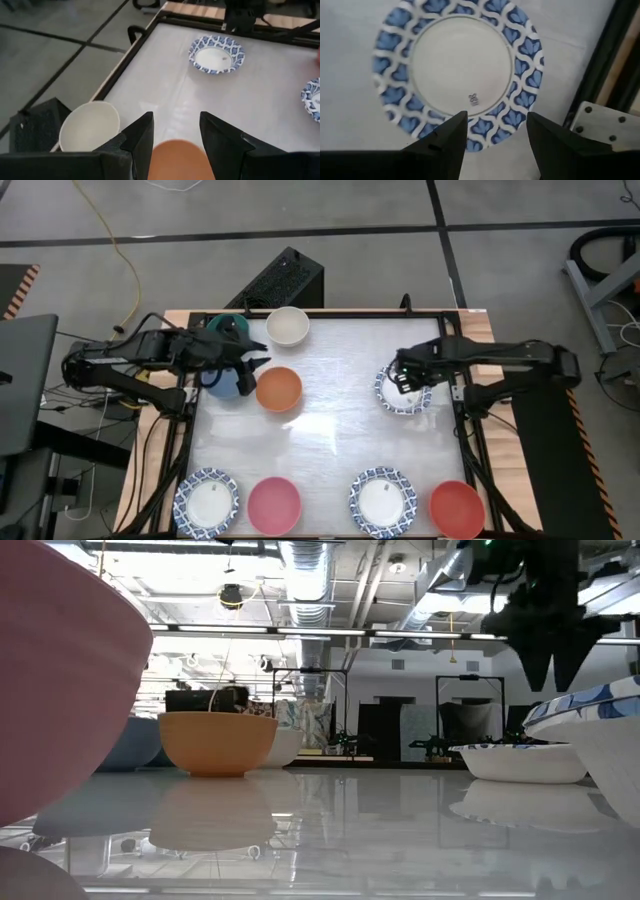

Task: Nest bowls inside each other
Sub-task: Stack the top white paper bowl on top of the bottom right white paper bowl

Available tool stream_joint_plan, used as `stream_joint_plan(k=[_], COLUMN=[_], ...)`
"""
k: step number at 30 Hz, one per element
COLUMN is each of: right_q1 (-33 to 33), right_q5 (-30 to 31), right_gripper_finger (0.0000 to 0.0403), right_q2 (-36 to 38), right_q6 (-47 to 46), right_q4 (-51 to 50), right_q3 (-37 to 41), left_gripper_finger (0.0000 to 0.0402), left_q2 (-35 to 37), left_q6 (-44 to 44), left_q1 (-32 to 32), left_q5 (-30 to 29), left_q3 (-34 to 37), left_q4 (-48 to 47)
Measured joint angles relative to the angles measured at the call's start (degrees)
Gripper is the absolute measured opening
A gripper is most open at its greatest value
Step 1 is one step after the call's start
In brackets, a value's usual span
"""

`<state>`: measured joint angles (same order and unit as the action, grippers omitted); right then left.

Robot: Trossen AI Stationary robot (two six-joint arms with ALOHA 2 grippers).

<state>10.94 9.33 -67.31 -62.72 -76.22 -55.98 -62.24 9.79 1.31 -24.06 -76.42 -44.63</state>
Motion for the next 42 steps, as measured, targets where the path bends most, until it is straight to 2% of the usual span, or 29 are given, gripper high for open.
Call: stream_joint_plan(k=[6, 10, 13, 21, 25, 31, 42], right_q1=[4.54, 8.2, 11.06, 15.91, 16.71, 16.96, 15.34], right_q5=[2.93, 4.76, 4.75, 4.07, 1.5, -3.33, -2.06], right_gripper_finger=[0.0226, 0.0226, 0.0226, 0.0226, 0.0226, 0.0226, 0.0226], right_q2=[-5.31, -5.86, -4.02, 4.9, 8.21, 12.78, 13.3], right_q6=[1.37, 4.93, 10.33, 22.72, 22.96, 17.44, 12.48], right_q4=[0.12, 0.64, 2.56, 8.47, 9.86, 14.34, 15.94], right_q3=[0.02, 0.02, 0.02, 0.06, 5.63, 16.11, 20.81], left_gripper_finger=[0.0151, 0.0151, 0.0151, 0.0151, 0.0151, 0.0151, 0.0151], left_q2=[0.0, 0.0, -0.02, -0.02, -0.01, -0.02, -0.02], left_q6=[0.37, 0.17, -0.02, -0.05, 0.09, 0.34, 1.04], left_q1=[-1.69, -2.26, -2.56, -2.59, -2.59, -2.59, -2.59], left_q5=[1.25, 2.78, 4.65, 4.84, 5.99, 5.86, 5.8], left_q3=[0.0, 0.0, 0.0, 0.0, 0.0, 0.0, 0.0], left_q4=[-1.47, -1.55, -2.12, -2.78, -2.76, -2.7, -2.61])
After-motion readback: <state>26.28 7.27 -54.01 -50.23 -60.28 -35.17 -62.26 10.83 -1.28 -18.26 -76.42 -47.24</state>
